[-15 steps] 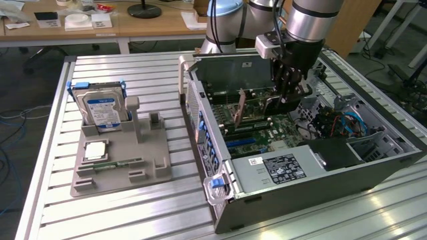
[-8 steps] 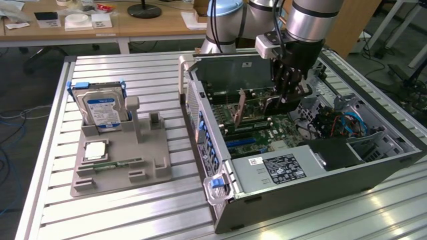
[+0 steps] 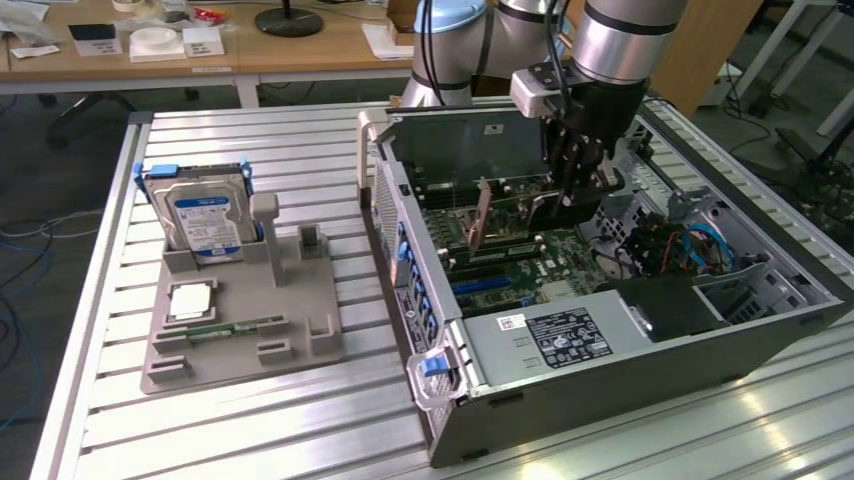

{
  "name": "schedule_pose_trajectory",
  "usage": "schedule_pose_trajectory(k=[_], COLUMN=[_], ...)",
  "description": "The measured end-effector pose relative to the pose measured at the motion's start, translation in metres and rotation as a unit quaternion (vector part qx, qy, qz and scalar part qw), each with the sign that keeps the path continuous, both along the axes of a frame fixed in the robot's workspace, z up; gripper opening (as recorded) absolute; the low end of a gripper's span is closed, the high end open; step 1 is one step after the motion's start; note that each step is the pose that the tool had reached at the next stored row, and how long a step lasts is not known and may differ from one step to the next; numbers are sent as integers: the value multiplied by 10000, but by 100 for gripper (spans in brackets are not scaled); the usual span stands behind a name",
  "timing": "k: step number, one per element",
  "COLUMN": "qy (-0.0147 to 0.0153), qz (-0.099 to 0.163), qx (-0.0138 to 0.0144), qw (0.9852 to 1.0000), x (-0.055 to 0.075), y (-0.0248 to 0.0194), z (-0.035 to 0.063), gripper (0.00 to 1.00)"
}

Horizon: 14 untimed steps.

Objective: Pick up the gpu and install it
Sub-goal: 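Insert the gpu into the slot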

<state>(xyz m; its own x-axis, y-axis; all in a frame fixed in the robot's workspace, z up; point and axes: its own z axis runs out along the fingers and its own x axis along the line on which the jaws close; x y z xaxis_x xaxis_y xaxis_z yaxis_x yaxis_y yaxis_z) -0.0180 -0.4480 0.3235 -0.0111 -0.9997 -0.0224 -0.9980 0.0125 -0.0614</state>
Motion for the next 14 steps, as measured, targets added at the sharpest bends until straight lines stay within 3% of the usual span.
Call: schedule_pose_trajectory(k=[14], qy=[0], qz=[-296], qx=[0], qw=[9996], x=[-3], y=[-16], z=[-42], gripper=[27])
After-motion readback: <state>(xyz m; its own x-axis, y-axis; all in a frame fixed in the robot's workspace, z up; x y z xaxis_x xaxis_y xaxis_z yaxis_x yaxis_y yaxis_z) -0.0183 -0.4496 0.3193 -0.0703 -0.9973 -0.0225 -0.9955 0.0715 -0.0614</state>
